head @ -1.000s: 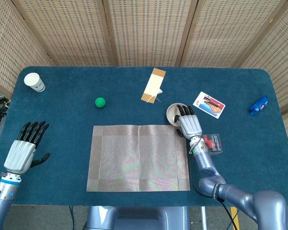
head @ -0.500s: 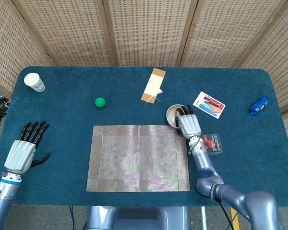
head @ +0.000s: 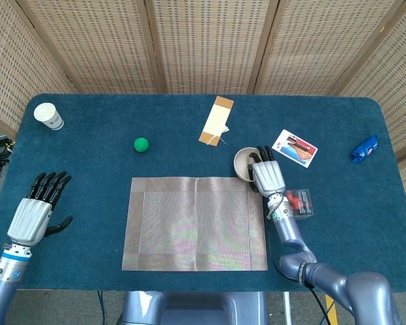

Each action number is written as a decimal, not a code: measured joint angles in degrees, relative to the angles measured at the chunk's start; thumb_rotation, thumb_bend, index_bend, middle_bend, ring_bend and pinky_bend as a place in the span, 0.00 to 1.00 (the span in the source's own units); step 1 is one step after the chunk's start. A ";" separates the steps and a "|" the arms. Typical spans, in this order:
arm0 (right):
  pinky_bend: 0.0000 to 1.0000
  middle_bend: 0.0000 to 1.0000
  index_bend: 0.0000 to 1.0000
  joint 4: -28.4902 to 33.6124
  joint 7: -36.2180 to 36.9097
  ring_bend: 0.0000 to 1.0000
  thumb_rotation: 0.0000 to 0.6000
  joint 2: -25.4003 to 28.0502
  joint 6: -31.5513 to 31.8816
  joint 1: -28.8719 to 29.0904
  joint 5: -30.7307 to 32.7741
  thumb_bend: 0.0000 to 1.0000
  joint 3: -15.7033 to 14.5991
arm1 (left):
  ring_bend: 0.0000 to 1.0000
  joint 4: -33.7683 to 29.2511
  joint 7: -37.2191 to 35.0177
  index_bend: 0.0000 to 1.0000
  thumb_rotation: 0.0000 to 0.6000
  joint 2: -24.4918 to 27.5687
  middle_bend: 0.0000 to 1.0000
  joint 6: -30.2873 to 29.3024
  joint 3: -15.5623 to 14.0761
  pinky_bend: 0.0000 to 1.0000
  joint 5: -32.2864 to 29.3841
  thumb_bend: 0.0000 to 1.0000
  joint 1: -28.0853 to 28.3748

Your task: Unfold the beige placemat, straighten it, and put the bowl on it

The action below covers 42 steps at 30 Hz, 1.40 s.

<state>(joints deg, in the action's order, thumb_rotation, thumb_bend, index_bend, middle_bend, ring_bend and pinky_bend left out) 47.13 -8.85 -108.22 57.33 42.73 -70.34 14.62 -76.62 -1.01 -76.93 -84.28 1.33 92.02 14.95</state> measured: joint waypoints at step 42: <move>0.13 0.31 0.72 37.57 -21.29 0.11 1.00 6.77 13.77 -11.86 -9.45 0.42 -12.99 | 0.00 0.11 2.09 0.00 1.00 -0.89 0.00 -1.38 -3.67 0.00 5.82 0.23 -0.78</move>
<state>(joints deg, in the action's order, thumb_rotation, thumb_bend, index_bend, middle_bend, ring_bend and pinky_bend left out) 84.70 -30.14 -101.45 71.09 30.87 -79.79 1.62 -76.51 1.08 -77.82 -85.66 -2.35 97.84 14.18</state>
